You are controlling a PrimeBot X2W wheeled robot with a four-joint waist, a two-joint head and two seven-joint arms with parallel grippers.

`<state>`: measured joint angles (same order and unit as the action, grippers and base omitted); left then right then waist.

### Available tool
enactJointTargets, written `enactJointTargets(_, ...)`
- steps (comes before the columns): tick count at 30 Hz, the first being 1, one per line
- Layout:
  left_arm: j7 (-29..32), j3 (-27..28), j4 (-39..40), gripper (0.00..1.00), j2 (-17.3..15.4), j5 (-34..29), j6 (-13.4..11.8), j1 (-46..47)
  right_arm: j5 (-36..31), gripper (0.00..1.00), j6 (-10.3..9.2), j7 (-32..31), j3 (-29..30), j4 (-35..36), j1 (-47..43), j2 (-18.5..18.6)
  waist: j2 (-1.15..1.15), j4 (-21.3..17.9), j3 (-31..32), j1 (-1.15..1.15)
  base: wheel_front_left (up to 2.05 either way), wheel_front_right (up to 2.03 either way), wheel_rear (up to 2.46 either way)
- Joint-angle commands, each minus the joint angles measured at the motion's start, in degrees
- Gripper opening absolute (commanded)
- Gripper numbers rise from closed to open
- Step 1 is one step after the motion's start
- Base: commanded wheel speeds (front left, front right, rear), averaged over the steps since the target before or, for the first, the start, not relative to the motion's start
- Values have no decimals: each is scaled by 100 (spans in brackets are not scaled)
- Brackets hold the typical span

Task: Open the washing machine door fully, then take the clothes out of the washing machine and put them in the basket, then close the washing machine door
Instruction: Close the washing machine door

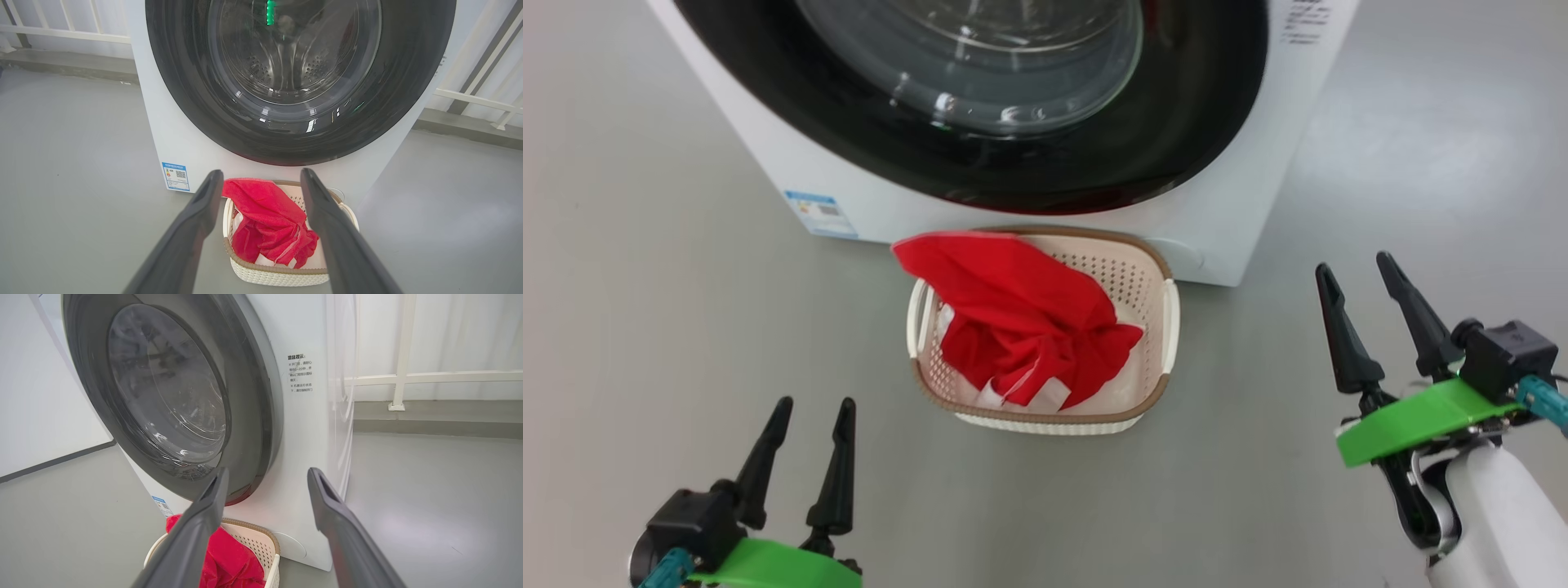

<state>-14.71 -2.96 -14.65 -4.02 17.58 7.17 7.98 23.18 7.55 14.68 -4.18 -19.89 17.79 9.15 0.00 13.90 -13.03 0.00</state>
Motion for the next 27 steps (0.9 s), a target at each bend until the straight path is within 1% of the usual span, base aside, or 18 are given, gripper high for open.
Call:
enactJointTargets(1,-29,249,109,100,-167,-65,32,-44,34,100,-6,32,-72,188,-115,-2,0,-268,257,0,0,0,0)
enactJointTargets(16,-29,380,223,100,-344,-35,32,-491,-4,100,-6,32,264,443,-1153,-102,0,-805,776,0,0,0,0)
enactJointTargets(27,-29,448,357,100,-430,-44,32,-767,-15,100,-6,32,442,627,-1647,-163,0,-1056,1020,0,0,0,0)
